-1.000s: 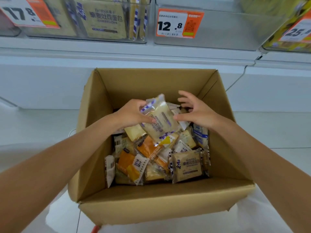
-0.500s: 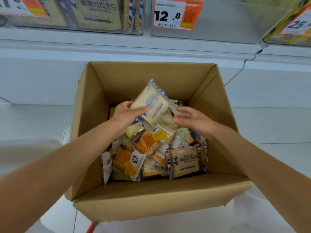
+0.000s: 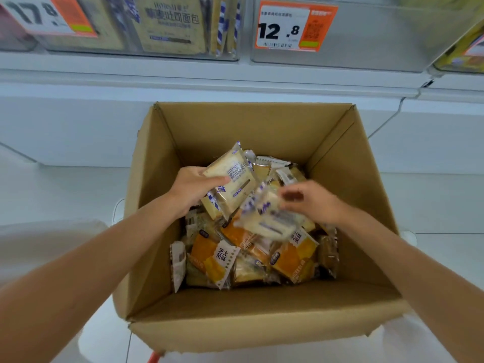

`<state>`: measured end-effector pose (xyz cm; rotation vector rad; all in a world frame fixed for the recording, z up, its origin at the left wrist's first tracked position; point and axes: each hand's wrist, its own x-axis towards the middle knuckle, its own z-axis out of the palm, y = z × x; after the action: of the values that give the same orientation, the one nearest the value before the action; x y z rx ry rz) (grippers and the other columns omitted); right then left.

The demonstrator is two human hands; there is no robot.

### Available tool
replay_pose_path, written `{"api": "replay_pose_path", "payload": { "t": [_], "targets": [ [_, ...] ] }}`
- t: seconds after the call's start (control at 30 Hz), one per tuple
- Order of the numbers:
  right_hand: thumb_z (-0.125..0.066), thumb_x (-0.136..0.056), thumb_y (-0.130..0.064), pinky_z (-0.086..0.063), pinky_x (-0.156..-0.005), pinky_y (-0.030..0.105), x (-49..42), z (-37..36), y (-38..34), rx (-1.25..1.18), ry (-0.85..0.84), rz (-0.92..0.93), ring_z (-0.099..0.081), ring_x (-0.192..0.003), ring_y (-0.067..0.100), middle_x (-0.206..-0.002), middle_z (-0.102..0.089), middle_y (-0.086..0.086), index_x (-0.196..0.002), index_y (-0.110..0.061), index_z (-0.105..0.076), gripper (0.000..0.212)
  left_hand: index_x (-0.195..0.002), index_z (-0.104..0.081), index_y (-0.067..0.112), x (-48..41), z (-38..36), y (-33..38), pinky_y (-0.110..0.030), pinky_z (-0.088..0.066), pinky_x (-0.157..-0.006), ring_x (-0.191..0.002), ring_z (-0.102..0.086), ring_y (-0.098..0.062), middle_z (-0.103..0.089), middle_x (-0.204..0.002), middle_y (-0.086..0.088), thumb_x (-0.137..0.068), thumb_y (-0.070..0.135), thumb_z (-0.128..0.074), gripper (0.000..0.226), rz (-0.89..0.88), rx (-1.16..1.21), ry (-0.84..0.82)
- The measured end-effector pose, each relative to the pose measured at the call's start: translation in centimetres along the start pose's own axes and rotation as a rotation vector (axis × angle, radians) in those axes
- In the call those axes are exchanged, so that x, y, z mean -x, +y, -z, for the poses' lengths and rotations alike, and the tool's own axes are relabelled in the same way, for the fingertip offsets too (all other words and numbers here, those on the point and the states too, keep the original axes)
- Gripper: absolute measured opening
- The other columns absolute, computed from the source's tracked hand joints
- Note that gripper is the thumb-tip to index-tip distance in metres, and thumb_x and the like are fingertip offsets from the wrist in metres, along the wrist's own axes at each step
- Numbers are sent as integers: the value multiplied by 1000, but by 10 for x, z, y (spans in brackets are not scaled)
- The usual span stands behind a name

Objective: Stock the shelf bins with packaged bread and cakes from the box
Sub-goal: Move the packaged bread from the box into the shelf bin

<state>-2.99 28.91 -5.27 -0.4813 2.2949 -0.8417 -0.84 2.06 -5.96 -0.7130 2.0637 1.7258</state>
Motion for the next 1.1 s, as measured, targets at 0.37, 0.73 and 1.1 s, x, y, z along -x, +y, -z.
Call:
{"api": "replay_pose_path", "payload": {
  "t": [0.37, 0.73, 1.1],
  "targets": [
    [-66, -88, -43, -16, -117, 46, -19, 37, -97, 221, 374, 162, -28, -140, 20, -149, -39, -3, -134, -32, -55, 49, -131, -59, 22, 18, -5, 28, -58, -41, -106, -120, -62, -31, -67, -127, -7, -80, 34, -78, 56, -4, 110, -586],
    [-53, -98, -37, -16, -120, 47, 0, 10, 41, 402, 44, -483, -9, -148, 34, -160, -15, 15, -152, -20, -25, 64, -127, -59, 23, 10, 8, 7, -57, -54, -91, -105, -69, -32, -72, -115, -9, -90, 24, -69, 38, 70, 239, -263],
    [-65, -84, -17, -57, -77, 40, -41, -8, 32, 335, 204, -520, -61, -88, 24, -106, -62, 12, -103, -4, -64, 23, -123, -60, 20, -2, 11, 1, -46, -58, -82, -97, -72, -27, -74, -109, -7, -89, 24, -71, 35, 79, 255, -99]
  ]
}}
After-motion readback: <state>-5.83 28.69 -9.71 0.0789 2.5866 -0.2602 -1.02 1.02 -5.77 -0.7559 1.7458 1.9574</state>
